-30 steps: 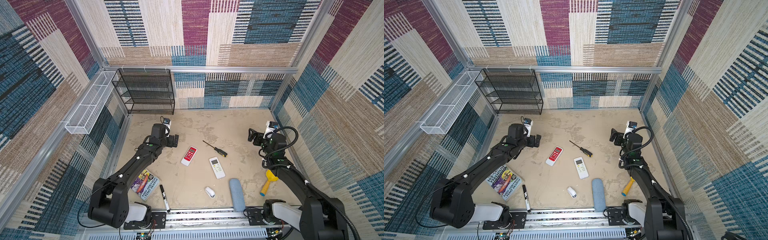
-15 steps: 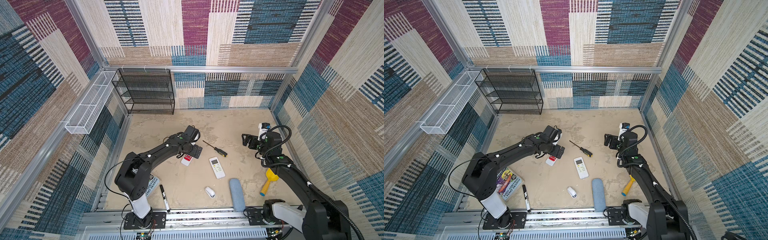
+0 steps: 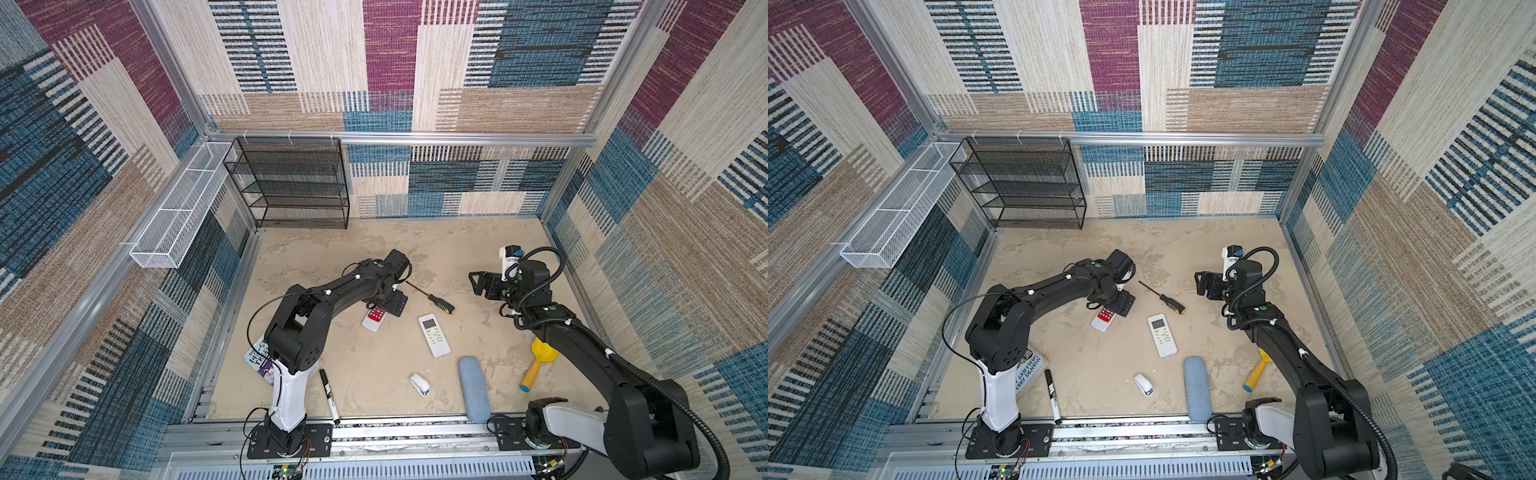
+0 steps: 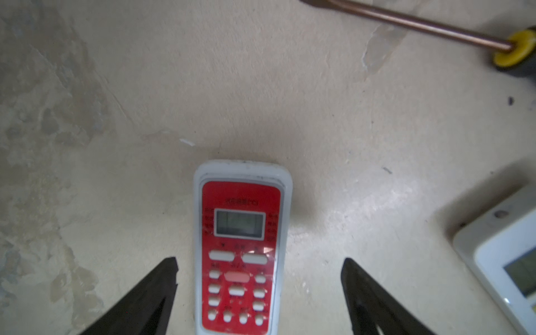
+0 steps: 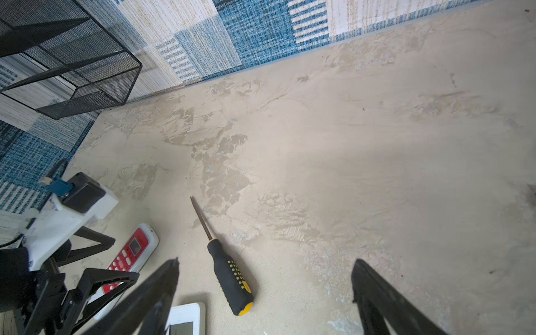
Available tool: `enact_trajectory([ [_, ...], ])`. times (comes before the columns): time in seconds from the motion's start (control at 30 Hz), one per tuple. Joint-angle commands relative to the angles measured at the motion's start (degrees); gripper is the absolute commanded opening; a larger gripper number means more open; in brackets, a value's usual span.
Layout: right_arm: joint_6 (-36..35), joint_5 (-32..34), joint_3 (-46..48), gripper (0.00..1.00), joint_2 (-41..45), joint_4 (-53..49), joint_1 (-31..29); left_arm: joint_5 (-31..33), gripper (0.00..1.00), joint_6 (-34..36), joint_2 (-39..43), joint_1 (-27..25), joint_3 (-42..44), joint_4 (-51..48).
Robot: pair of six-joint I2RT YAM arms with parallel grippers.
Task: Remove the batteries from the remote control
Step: 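Grasp the red-and-white remote with the left gripper while the right arm moves inward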
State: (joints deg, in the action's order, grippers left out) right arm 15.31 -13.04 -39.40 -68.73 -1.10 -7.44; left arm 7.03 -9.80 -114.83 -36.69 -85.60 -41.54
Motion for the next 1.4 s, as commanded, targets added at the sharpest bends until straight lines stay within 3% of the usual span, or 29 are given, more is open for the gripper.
enact_trajectory([
  [0.0, -0.1, -1.4, -0.9, 0.93, -0.7, 2.2, -0.3, 0.4, 0.9, 0.5, -1.9, 0.6, -2.5, -2.8],
  [0.57, -0.9, -1.7, -2.0, 0.87, -1.3, 4.4, -1.0, -3.3, 0.72, 1.1, -9.0, 2.9, -8.3, -5.4],
  [0.67, -0.9, -1.3, -2.0, 0.85, -1.3, 4.9, -1.1, -3.1, 0.65, 0.8, -9.6, 2.9, -8.1, -5.5],
  [0.83, -1.2, -2.4, 0.5, 0.81, 0.3, 9.2, -1.3, -2.7, 0.43, -0.1, -9.4, 2.9, -7.8, -5.6],
  [0.97, -1.7, -4.4, 3.1, 0.81, 2.5, 13.8, -1.4, -2.5, 0.35, -1.1, -8.9, 3.0, -8.1, -5.6],
  [1.37, -4.1, -12.7, 3.7, 0.84, 0.9, 14.5, -2.2, -5.7, 0.35, -3.3, -1.5, 3.1, -8.9, -1.7],
])
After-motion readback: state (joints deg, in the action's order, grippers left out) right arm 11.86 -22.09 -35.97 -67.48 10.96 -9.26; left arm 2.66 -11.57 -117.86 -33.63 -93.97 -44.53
